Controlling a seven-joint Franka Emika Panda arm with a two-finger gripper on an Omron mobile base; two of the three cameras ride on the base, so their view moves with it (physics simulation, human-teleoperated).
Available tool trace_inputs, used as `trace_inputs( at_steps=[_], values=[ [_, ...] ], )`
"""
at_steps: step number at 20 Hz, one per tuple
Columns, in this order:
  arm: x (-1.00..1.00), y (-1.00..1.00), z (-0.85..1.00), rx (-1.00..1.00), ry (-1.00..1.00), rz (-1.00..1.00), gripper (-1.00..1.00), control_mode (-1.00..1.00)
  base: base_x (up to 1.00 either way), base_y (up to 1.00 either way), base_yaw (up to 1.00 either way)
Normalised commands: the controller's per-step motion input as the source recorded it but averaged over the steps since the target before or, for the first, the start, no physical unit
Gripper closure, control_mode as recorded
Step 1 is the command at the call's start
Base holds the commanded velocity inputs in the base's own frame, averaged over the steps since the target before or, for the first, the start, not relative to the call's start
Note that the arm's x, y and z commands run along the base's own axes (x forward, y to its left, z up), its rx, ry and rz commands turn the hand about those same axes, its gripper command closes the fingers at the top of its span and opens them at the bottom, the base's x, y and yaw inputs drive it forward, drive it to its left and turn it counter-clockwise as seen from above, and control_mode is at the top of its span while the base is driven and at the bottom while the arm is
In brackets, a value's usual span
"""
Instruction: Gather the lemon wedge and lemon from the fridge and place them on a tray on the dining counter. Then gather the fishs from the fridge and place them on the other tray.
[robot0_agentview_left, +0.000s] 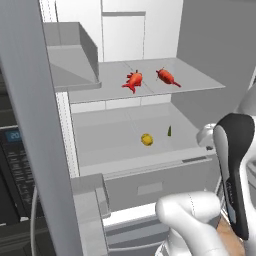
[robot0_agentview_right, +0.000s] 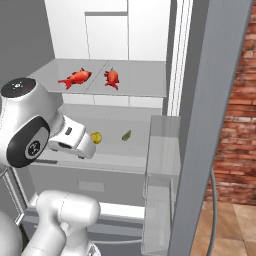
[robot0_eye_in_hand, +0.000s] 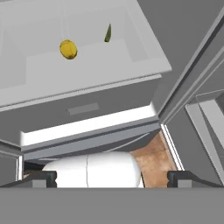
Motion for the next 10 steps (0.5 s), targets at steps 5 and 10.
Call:
trace_inputs(
  at_steps=[5, 10],
  values=[
    [0.55, -0.01, -0.07, -0.05, 0.00, -0.02, -1.00, -1.00, 0.00, 0.00, 0.00],
    [0.55, 0.00, -0.11, -0.04, 0.00, -0.06, -1.00, -1.00, 0.00, 0.00, 0.00]
  ],
)
